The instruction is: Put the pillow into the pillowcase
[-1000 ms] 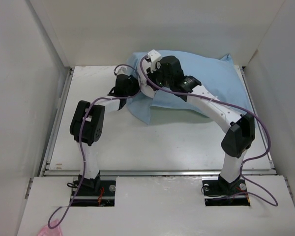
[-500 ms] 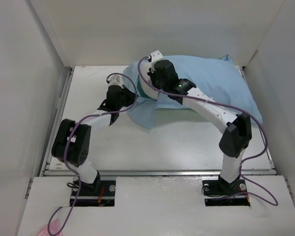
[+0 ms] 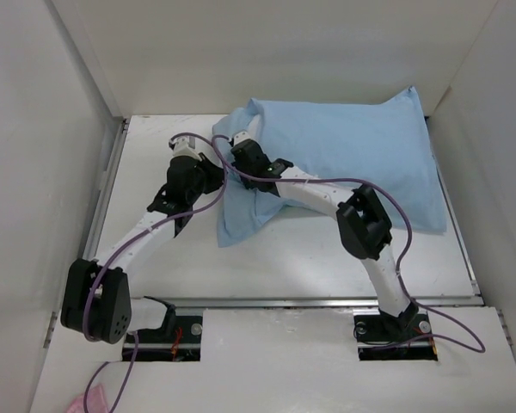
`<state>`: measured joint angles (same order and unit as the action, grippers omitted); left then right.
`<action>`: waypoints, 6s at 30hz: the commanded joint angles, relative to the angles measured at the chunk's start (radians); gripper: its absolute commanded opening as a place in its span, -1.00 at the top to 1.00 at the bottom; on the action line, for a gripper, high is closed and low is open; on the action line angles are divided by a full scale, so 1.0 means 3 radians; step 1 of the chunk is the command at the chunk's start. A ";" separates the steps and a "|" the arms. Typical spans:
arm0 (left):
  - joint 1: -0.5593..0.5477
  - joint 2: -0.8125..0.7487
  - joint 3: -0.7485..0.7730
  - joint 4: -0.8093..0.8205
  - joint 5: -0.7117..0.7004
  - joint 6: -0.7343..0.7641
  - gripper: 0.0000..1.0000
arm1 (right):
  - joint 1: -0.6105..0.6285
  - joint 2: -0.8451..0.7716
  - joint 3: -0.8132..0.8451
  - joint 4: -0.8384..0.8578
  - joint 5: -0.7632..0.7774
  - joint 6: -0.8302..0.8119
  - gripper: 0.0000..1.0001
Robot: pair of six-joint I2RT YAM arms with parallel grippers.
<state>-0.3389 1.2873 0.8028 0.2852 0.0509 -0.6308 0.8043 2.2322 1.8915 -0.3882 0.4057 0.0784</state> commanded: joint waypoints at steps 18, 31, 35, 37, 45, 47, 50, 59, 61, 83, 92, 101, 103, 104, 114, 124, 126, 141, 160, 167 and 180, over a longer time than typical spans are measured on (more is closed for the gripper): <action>-0.0010 -0.0844 0.0223 -0.0367 0.0204 0.0231 1.00 | -0.0227 -0.2000 -0.0982 0.0977 -0.2426 0.0178 -0.83; -0.0010 -0.1448 0.0402 -0.1191 -0.0451 0.0390 1.00 | -0.0227 -0.1898 -0.1253 0.0266 -0.0935 0.0291 -0.27; -0.0010 -0.1311 0.0443 -0.1160 -0.0334 0.0390 1.00 | -0.0089 -0.1439 -0.1198 0.0338 -0.1214 0.0219 0.04; -0.0010 -0.1229 0.0560 -0.1023 -0.0080 0.0445 1.00 | -0.0023 -0.0979 -0.1105 0.0266 -0.1133 0.0219 0.42; -0.0010 -0.0947 0.1440 -0.0925 0.0663 0.0671 1.00 | 0.0008 -0.0093 -0.0900 0.0276 -0.1045 0.0674 1.00; -0.0010 -0.0911 0.1293 -0.0925 0.0613 0.0574 1.00 | 0.0008 -0.0342 -0.1033 0.0408 -0.1132 0.0674 1.00; -0.0010 -0.0830 0.0925 -0.1389 0.0149 0.0304 0.72 | 0.0008 -0.0869 -0.1237 0.0526 -0.1464 0.0573 0.66; -0.0010 -0.0799 0.0740 -0.2004 -0.1151 -0.0147 -0.95 | 0.0008 -0.1882 -0.1488 0.0476 -0.1624 0.0398 -0.02; -0.0010 -0.0661 0.0811 -0.2035 -0.1228 -0.0147 -0.71 | 0.0008 -0.1954 -0.1488 0.0399 -0.1491 0.0368 -0.02; 0.0087 0.0143 0.1762 -0.2000 -0.0806 0.0491 1.00 | 0.0008 -0.2056 -0.1616 0.0215 -0.0821 0.0398 -0.02; 0.0087 0.0238 0.1578 -0.1486 0.0491 0.0732 0.62 | 0.0008 -0.2056 -0.1719 0.0276 -0.0657 0.0465 -0.02; 0.0158 0.0537 0.1839 -0.1932 0.0209 0.0620 -1.00 | -0.0710 -0.2424 -0.1657 0.0214 -0.1177 0.0618 -0.76; 0.0255 0.0317 0.1839 -0.1871 0.0011 0.0589 -1.00 | -0.0901 -0.2562 -0.1657 0.0250 -0.1178 0.0618 -0.85; 0.0286 0.0255 0.1879 -0.1871 -0.0077 0.0589 -1.00 | -0.0988 -0.2593 -0.1657 0.0251 -0.1133 0.0618 -0.90; 0.1103 0.0729 0.2498 -0.2141 -0.0201 0.0691 -1.00 | -0.2108 -0.1909 -0.0748 -0.0148 -0.0646 0.0618 -0.99; 0.1600 0.2411 0.3362 -0.2265 0.0525 0.0625 -1.00 | -0.2763 -0.0187 0.1051 -0.0440 -0.1419 0.0649 -0.99; 0.1600 0.2809 0.3708 -0.2412 0.0526 0.0625 -1.00 | -0.2794 0.0034 0.1429 -0.0440 -0.1419 0.0685 -0.99; 0.1299 0.3767 0.4227 -0.1464 0.2016 0.0380 0.99 | -0.2824 0.1083 0.1922 0.0357 -0.2860 0.0960 -0.09; 0.1702 0.1744 0.4572 -0.1119 0.1723 0.0419 1.00 | -0.3084 -0.1272 0.1178 0.1948 -0.2380 0.1130 1.00; 0.1702 0.0471 0.1694 -0.0670 0.1334 0.0421 1.00 | -0.3116 -0.2720 -0.2323 0.2520 -0.2288 0.1032 0.98; 0.1702 -0.0926 0.0688 -0.1897 -0.0262 -0.0316 -1.00 | -0.3116 -0.5464 -0.3836 0.1310 -0.1052 0.1579 -1.00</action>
<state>0.1692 1.1717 0.9195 -0.3149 0.0883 -0.6712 -0.1360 0.7929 0.6216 -0.0845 -0.0776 0.5213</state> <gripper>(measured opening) 0.997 0.998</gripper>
